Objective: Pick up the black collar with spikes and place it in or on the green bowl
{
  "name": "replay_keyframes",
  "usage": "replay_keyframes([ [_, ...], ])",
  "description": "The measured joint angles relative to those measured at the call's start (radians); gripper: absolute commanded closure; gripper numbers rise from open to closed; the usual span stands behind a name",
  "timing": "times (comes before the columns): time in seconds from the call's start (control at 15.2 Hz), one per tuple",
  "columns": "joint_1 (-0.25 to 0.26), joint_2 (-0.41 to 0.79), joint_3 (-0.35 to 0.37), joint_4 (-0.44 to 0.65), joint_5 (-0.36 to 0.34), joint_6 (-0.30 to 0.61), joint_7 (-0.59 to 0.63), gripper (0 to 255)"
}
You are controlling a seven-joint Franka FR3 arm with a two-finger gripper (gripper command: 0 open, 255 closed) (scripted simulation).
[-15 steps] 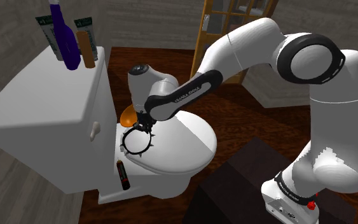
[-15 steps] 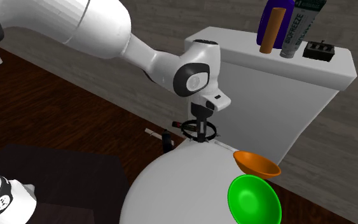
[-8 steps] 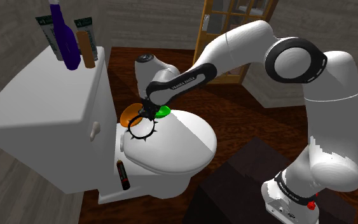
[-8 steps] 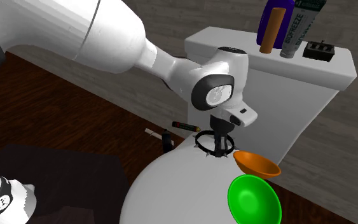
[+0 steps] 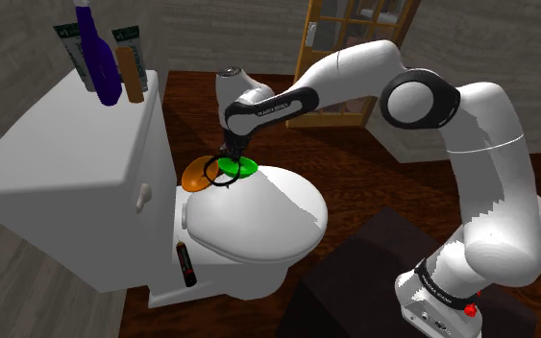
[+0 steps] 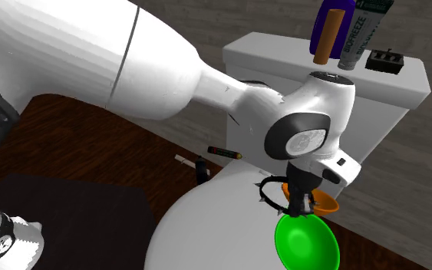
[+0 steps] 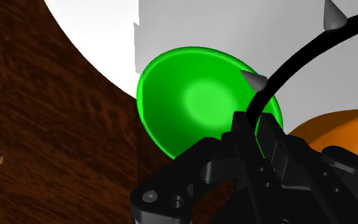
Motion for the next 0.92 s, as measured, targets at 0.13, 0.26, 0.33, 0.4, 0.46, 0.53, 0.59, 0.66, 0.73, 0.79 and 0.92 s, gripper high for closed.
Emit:
replay_keyframes([
  [0.13, -0.015, 0.043, -0.007, 0.081, 0.004, -0.031, -0.044, 255],
  [0.26, -0.026, 0.093, -0.015, 0.165, 0.006, -0.058, -0.082, 255],
  [0.33, -0.035, 0.108, -0.017, 0.201, 0.009, -0.076, -0.104, 255],
  [0.4, -0.045, 0.131, -0.021, 0.245, 0.011, -0.092, -0.129, 255],
  [0.46, -0.042, 0.189, -0.027, 0.345, 0.014, -0.128, -0.158, 255],
  [0.53, -0.042, 0.217, -0.031, 0.39, 0.014, -0.143, -0.171, 255],
  [0.59, -0.042, 0.234, -0.032, 0.414, 0.015, -0.149, -0.179, 255],
  [0.66, -0.042, 0.246, -0.034, 0.425, 0.014, -0.146, -0.181, 255],
  [0.73, -0.04, 0.258, -0.036, 0.436, 0.013, -0.144, -0.182, 255],
  [0.79, -0.04, 0.266, -0.037, 0.436, 0.012, -0.137, -0.182, 255],
  [0.92, -0.038, 0.278, -0.039, 0.433, 0.009, -0.122, -0.177, 255],
])
